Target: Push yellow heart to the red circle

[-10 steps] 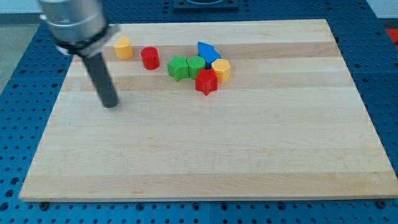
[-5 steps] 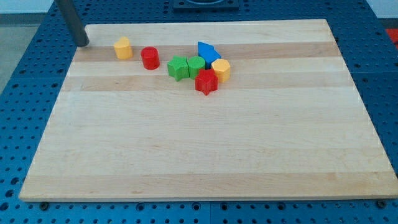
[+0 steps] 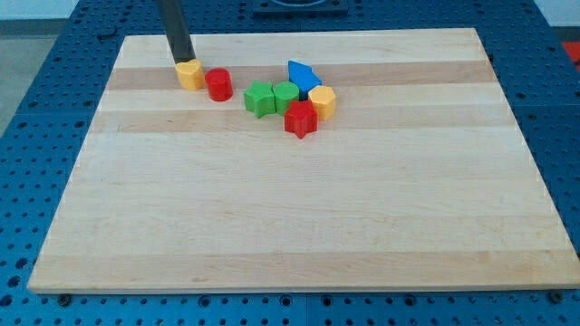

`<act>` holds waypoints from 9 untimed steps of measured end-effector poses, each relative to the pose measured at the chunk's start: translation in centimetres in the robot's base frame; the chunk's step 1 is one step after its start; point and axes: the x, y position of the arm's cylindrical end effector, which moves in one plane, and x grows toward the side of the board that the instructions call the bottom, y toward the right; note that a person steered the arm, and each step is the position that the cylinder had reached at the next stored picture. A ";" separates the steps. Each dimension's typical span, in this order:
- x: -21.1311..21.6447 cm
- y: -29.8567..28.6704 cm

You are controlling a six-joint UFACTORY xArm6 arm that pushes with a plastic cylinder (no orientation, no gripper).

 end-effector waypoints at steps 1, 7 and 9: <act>0.5 0.2; 3.3 -0.9; 5.1 2.3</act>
